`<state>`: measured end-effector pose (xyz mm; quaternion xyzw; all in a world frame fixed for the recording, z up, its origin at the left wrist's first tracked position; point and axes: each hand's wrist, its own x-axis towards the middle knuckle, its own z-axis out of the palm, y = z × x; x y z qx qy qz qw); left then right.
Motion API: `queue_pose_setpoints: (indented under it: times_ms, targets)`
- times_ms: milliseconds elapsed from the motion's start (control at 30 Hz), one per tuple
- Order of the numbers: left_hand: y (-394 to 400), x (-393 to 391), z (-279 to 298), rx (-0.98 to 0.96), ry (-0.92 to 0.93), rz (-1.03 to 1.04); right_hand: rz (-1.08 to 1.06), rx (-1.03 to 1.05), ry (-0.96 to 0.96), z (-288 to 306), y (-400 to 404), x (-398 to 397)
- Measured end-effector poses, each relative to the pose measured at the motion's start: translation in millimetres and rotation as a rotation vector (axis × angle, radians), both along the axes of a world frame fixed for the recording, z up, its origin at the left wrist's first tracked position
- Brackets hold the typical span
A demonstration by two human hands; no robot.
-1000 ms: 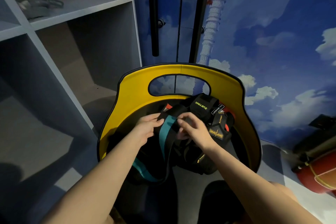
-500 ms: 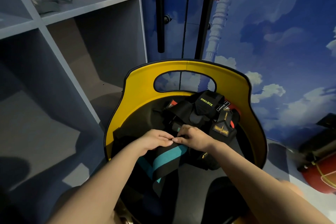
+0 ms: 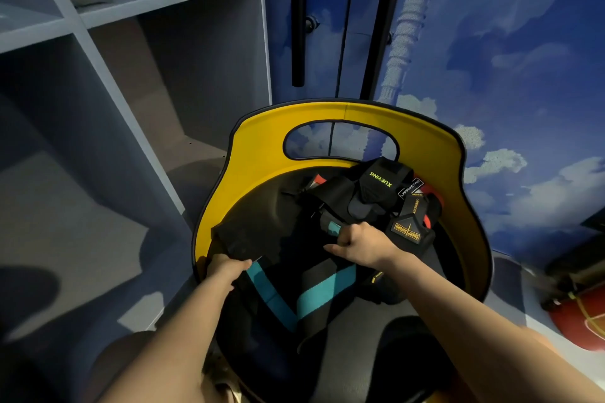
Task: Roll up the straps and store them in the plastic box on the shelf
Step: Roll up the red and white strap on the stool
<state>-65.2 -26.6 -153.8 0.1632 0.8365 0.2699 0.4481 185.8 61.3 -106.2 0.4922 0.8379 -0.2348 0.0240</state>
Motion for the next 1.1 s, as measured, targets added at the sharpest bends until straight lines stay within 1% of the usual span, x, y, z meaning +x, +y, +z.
queue_pose_setpoints:
  times_ms: [67, 133, 200, 300, 400, 533, 633, 767, 833, 900, 967, 1033, 1100]
  targets:
    - [2.9, 1.4, -2.9, 0.021, -0.022, 0.086, 0.009, 0.031, -0.019, 0.3, 0.0, -3.5]
    - [5.1, 2.4, -3.6, 0.034, -0.054, 0.112, 0.028, 0.087, -0.016, -0.3, 0.7, -7.5]
    - [9.7, 5.9, -1.9, 0.078, -0.083, 0.072, 0.07, 0.165, -0.006, -1.3, 1.9, -11.4]
    - [22.7, 15.0, 8.7, 0.207, -0.119, 0.032, 0.086, 0.205, 0.031, -4.8, 5.7, -15.5]
    - [37.9, 26.6, 25.7, 0.335, -0.116, -0.015, 0.06, 0.202, 0.077, -5.7, 10.8, -19.2]
    - [57.2, 37.9, 46.1, 0.445, -0.131, -0.103, 0.041, 0.128, 0.135, -3.4, 14.4, -25.9]
    - [67.7, 40.4, 57.8, 0.492, -0.191, -0.144, -0.075, 0.018, 0.311, -0.8, 17.7, -31.0]
    - [82.1, 31.9, 70.5, 0.543, -0.269, -0.182, -0.299, -0.143, 0.625, 1.5, 23.8, -41.1]
    - [92.6, 28.1, 73.6, 0.57, -0.288, -0.146, -0.35, -0.245, 0.782, 0.3, 32.1, -52.7]
    - [103.7, 24.0, 74.3, 0.6, -0.298, -0.073, -0.399, -0.301, 0.908, -1.7, 44.0, -66.5]
    - [112.3, 18.3, 68.9, 0.593, -0.267, -0.037, -0.489, -0.303, 0.954, -3.7, 58.1, -78.2]
    - [114.8, 8.5, 55.9, 0.519, -0.196, -0.091, -0.551, -0.292, 0.938, -5.7, 72.4, -87.0]
    - [109.5, 2.6, 42.4, 0.436, -0.169, -0.171, -0.586, -0.269, 0.869, -8.7, 85.7, -92.3]
